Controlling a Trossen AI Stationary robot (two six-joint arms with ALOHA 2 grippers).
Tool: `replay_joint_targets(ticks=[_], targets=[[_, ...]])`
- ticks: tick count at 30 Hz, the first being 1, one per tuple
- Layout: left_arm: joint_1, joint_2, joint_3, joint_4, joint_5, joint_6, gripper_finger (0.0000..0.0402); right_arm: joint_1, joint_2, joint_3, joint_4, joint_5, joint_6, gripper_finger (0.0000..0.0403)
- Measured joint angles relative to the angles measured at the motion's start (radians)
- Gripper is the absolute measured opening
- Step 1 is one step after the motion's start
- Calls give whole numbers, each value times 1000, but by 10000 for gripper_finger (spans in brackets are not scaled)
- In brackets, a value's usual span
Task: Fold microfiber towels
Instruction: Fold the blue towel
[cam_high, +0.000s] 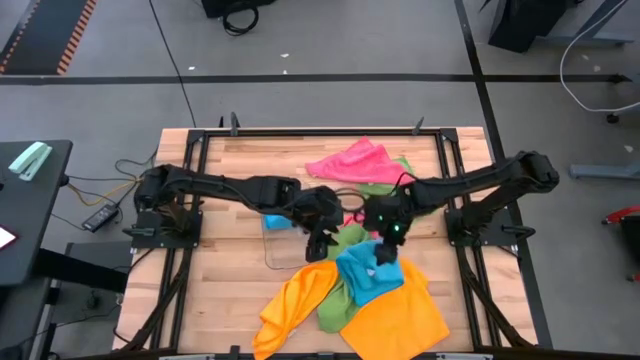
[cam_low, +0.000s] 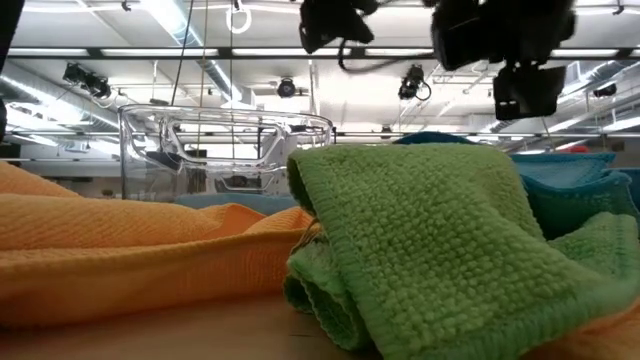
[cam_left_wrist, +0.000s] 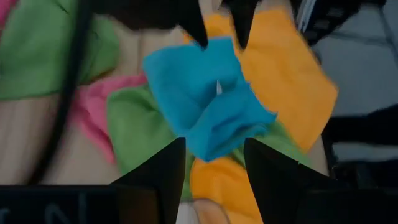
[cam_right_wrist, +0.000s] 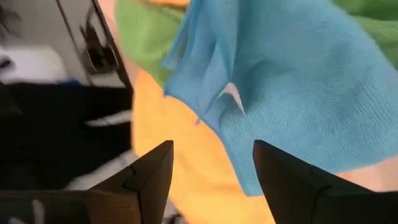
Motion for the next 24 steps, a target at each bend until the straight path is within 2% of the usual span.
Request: replay_joint_targets(ticks=[7, 14, 19, 24], targets=[[-36, 88, 0, 68, -1, -1, 172, 106, -53, 0, -115, 146, -25, 229], [-60, 125, 1, 132, -27, 6, 172, 189, -219, 0, -225, 283, -9, 229], [-59, 128, 0, 147, -32, -30, 166, 215, -321, 0, -371, 328, 3, 229], [-67, 128, -1, 153, -32, -47, 163, 214, -400, 0, -404, 341, 4, 229]])
